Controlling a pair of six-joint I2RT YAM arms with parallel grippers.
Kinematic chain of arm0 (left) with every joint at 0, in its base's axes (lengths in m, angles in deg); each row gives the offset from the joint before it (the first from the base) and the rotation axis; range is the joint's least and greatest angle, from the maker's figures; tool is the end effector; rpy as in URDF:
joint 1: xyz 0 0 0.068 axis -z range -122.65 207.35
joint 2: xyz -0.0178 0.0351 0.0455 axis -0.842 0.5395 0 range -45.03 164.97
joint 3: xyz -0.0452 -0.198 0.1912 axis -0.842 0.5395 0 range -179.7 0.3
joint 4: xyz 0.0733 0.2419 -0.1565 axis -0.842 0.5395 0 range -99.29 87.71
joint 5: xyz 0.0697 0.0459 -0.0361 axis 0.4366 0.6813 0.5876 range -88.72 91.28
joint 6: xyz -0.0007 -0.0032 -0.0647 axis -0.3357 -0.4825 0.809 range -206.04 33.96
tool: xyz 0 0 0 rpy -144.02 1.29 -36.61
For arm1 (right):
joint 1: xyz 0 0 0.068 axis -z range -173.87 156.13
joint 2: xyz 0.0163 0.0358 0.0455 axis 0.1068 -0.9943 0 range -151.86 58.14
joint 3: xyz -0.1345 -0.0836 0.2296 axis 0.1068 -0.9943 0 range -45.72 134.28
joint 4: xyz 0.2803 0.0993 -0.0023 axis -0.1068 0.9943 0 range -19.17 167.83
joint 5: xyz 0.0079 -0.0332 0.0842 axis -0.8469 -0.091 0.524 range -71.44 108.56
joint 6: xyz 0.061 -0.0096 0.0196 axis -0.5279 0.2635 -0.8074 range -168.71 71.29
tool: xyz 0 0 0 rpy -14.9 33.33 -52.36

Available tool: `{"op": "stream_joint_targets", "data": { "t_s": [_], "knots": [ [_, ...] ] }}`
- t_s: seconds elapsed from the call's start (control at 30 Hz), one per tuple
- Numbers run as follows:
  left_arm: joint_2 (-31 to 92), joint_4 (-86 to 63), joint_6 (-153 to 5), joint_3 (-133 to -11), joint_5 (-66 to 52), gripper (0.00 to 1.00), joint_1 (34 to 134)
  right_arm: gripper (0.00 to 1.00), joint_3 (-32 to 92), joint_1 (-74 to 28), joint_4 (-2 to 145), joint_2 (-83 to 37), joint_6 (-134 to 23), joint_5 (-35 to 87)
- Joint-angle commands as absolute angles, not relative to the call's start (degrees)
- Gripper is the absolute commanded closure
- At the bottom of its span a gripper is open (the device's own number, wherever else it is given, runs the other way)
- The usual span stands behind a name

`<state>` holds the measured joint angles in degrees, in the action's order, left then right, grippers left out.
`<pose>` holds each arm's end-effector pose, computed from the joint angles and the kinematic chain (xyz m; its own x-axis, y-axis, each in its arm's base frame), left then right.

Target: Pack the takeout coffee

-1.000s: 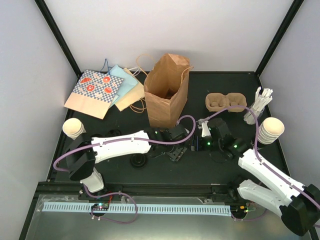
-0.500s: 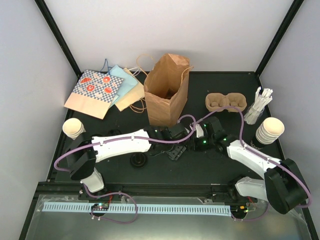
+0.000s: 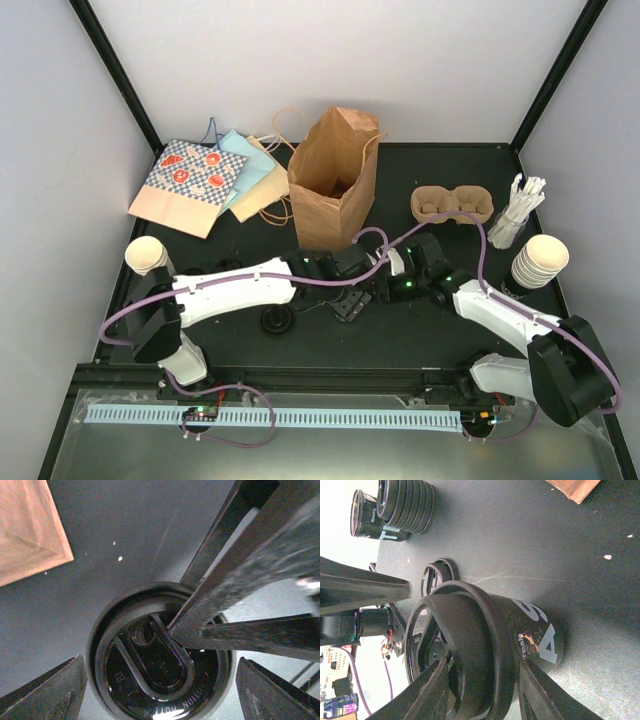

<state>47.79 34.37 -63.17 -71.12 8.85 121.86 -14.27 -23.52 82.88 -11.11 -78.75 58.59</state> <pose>0.1656 -0.3319 0.2236 -0.6980 0.5689 -0.4349 0.6508 0.7574 -0.0538 0.2075 0.1556 0.1540 -0.9451 -0.0969 -0.3120 -0.3073 0.5878 0.7483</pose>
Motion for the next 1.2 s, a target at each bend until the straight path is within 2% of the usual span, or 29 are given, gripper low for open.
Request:
{"op": "stream_joint_targets", "data": {
  "t_s": [0.0, 0.3, 0.6, 0.8, 0.87, 0.97, 1.17],
  "knots": [
    [42.9, 34.6, -63.2, -75.1, 10.2, 0.15, 121.9, 0.61, -15.1, -23.8, 87.1, -10.4, -77.2, 55.7],
    [35.0, 34.8, -60.7, -73.0, 9.8, 0.06, 121.9, 0.61, -12.4, -23.8, 90.9, -7.4, -76.1, 54.2],
    [23.4, 33.2, -54.5, -59.0, 6.6, 0.07, 119.5, 0.38, -6.5, -24.5, 100.0, -3.3, -71.8, 51.2],
    [11.8, 26.7, -49.4, -46.0, 2.5, 0.09, 116.3, 0.31, 1.0, -32.7, 109.2, -2.8, -69.0, 39.0],
    [8.5, 23.1, -48.0, -41.6, -1.5, 0.12, 113.8, 0.27, 4.2, -36.7, 112.1, -4.8, -68.8, 33.5],
    [5.7, 19.6, -46.4, -36.6, -7.4, 0.21, 109.2, 0.23, 8.2, -41.2, 115.4, -8.7, -69.4, 27.2],
    [7.4, 14.3, -46.7, -32.4, -14.6, 0.35, 103.9, 0.18, 14.7, -48.9, 118.4, -16.7, -70.8, 18.9]
  ]
}}
